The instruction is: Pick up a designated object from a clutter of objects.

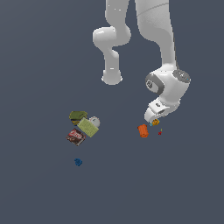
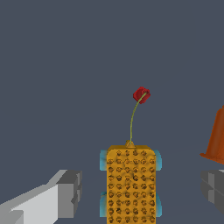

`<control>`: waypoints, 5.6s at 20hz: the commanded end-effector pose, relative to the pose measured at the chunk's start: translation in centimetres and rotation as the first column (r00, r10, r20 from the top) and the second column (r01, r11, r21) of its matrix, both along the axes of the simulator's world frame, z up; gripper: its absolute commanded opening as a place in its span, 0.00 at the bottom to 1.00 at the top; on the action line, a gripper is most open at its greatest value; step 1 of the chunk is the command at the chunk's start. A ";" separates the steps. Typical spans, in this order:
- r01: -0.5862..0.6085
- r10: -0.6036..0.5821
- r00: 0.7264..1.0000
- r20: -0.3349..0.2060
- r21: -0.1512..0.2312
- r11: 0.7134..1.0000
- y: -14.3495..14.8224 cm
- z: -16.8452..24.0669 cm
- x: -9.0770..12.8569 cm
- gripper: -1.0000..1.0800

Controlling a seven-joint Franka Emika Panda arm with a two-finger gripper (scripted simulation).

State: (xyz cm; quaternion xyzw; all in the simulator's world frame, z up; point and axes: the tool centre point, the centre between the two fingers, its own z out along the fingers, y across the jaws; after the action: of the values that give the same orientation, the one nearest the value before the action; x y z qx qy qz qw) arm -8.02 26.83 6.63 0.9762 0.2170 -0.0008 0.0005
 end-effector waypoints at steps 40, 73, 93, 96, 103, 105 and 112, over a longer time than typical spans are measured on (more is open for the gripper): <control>-0.006 0.006 1.000 0.007 0.005 1.000 -2.1 -2.8 1.1 0.00; -0.005 0.005 1.000 0.003 0.005 1.000 -31.7 18.9 15.1 0.00; -0.003 0.003 1.000 0.002 0.002 1.000 -43.2 27.2 21.3 0.00; -0.003 0.003 1.000 0.002 0.002 1.000 -44.2 28.0 21.9 0.00; -0.002 0.002 1.000 0.001 0.001 1.000 -45.6 29.1 22.8 0.00; -0.002 0.002 1.000 0.001 0.001 1.000 -45.9 29.2 23.0 0.00; -0.002 0.002 1.000 0.001 0.001 1.000 -46.2 29.5 23.2 0.00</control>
State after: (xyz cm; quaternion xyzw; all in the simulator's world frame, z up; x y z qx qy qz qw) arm 15.15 -19.38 36.04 0.9760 0.2177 -0.0005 -0.0002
